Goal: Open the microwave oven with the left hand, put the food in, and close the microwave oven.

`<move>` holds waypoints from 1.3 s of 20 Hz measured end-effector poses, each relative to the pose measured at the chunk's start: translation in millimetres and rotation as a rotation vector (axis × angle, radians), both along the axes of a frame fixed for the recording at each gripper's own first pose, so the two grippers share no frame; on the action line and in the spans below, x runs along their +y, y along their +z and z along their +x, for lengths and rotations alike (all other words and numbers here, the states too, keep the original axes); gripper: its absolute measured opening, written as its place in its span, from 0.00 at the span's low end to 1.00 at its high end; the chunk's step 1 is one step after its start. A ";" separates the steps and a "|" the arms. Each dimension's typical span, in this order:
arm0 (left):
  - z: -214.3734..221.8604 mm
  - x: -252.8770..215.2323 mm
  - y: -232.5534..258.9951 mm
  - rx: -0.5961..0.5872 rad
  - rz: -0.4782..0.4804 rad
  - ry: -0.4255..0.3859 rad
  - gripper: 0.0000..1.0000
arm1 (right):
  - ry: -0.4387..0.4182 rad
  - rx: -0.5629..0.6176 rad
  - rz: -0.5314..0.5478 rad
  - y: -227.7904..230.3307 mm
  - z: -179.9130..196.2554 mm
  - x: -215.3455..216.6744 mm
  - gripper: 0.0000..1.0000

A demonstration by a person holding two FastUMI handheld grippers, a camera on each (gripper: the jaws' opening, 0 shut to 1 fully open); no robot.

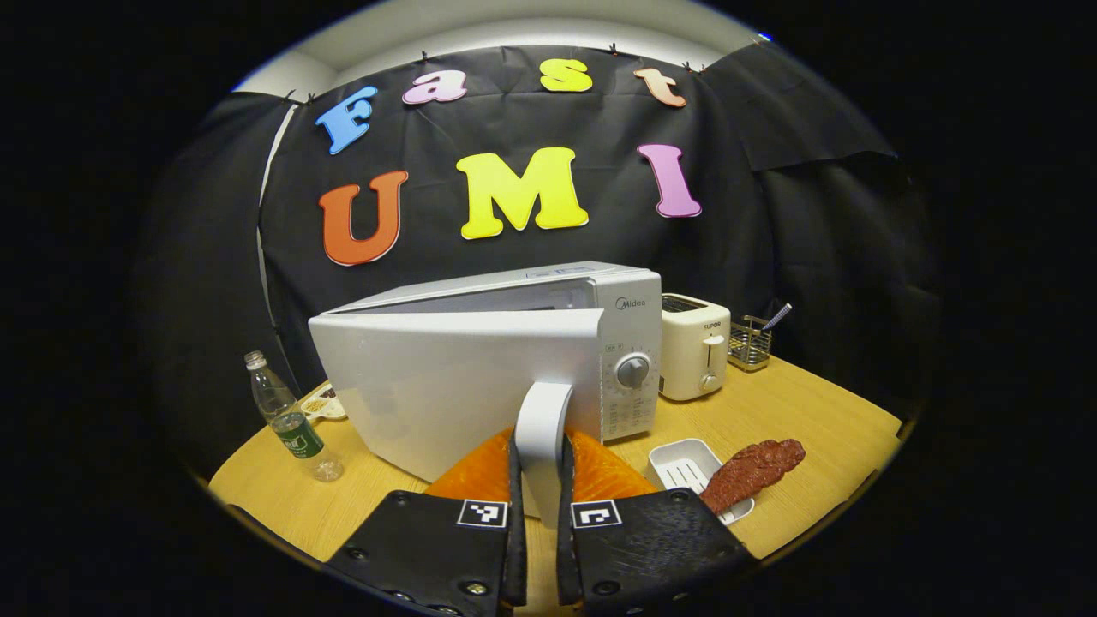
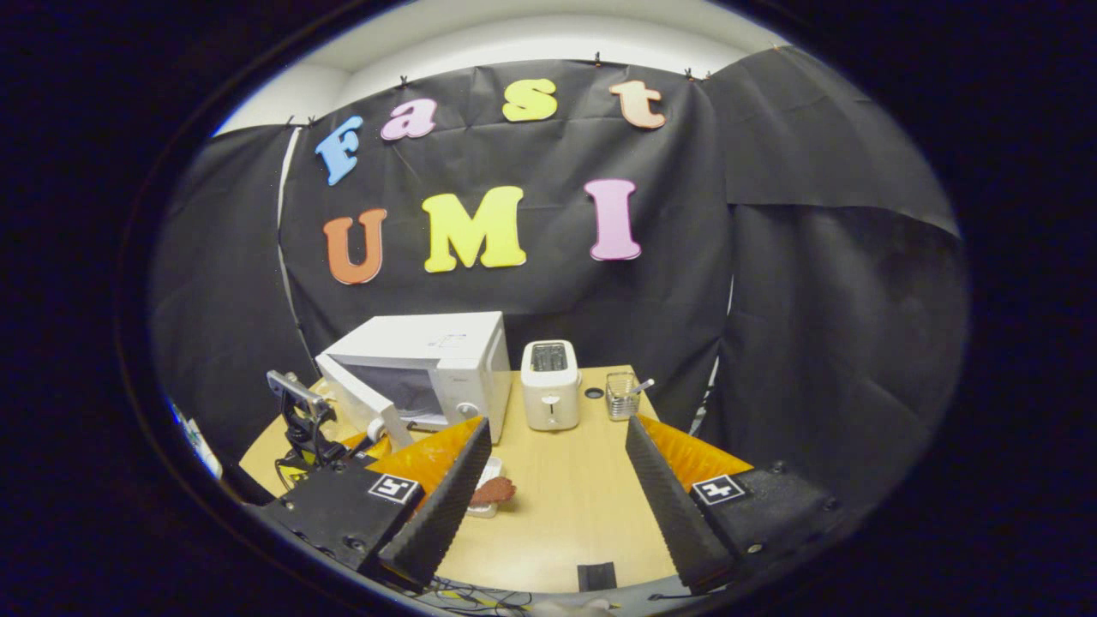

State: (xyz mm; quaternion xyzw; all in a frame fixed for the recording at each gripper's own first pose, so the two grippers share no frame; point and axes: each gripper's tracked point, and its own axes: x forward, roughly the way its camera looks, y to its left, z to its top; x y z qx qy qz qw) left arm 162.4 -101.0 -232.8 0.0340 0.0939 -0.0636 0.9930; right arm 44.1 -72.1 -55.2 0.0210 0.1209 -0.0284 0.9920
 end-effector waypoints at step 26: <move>-113.8 144.8 3.7 0.040 0.095 0.269 0.95 | 0.180 0.020 0.020 -28.5 -38.1 81.5 0.95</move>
